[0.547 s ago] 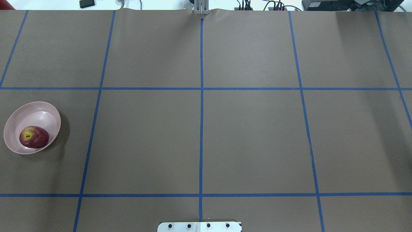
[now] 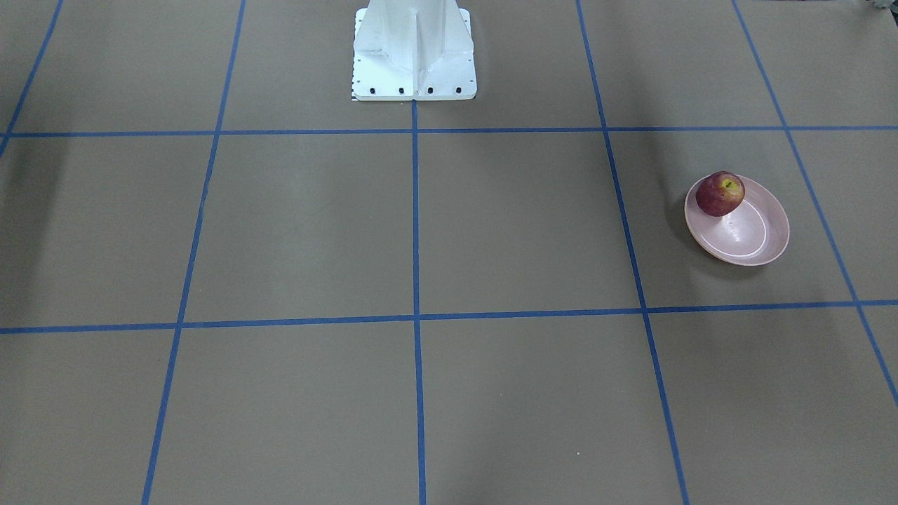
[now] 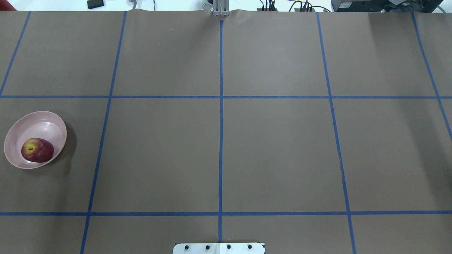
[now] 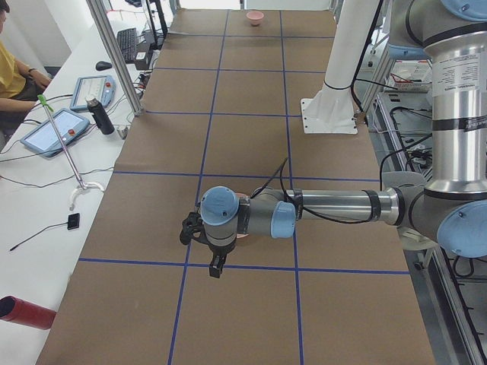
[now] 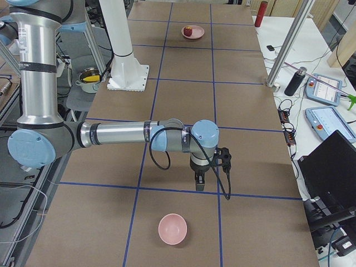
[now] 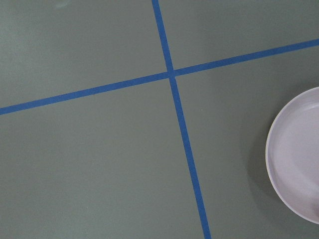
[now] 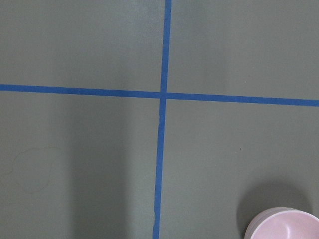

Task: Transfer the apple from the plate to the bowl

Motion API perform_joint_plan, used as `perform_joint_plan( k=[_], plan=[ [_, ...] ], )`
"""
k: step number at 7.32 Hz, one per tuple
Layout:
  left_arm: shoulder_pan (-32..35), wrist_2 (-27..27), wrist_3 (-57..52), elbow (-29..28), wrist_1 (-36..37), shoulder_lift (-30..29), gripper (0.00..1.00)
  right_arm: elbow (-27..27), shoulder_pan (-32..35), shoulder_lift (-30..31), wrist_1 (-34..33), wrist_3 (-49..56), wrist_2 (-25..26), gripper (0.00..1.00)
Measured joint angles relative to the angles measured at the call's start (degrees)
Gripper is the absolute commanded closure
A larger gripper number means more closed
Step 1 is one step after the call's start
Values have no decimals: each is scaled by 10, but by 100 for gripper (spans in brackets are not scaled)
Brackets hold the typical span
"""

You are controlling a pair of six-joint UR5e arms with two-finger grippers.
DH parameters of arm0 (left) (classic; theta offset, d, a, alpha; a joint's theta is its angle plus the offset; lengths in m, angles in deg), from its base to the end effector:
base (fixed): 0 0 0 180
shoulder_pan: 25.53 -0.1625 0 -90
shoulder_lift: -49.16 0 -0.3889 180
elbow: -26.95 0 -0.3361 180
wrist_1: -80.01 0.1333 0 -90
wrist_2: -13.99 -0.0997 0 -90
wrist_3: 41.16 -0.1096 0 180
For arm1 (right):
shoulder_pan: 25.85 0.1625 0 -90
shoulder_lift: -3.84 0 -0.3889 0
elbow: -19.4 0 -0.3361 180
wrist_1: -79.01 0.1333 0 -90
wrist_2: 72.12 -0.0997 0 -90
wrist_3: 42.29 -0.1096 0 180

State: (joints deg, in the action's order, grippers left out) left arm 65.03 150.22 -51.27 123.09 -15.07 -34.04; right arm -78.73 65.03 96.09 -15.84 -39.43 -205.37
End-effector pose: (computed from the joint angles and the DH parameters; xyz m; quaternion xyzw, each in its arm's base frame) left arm -0.0580 -0.3947 0.6204 0.0718 0.3873 0.0916 0.9146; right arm 0.0647 -0.4192 0.5947 0.0204 -0.3680 -0.0194 0.9294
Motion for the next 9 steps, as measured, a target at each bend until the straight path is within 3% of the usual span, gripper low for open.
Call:
perform_joint_plan(
  k=[3, 6, 9],
  plan=[
    [0, 0, 0, 0, -5, 0, 2, 38, 0, 34, 45, 48, 0, 0],
    [0, 0, 0, 0, -7, 0, 2, 206, 2, 61, 262, 67, 0, 0],
    [0, 0, 0, -1, -9, 0, 2, 294, 41, 42, 302, 99, -6, 0]
  ],
)
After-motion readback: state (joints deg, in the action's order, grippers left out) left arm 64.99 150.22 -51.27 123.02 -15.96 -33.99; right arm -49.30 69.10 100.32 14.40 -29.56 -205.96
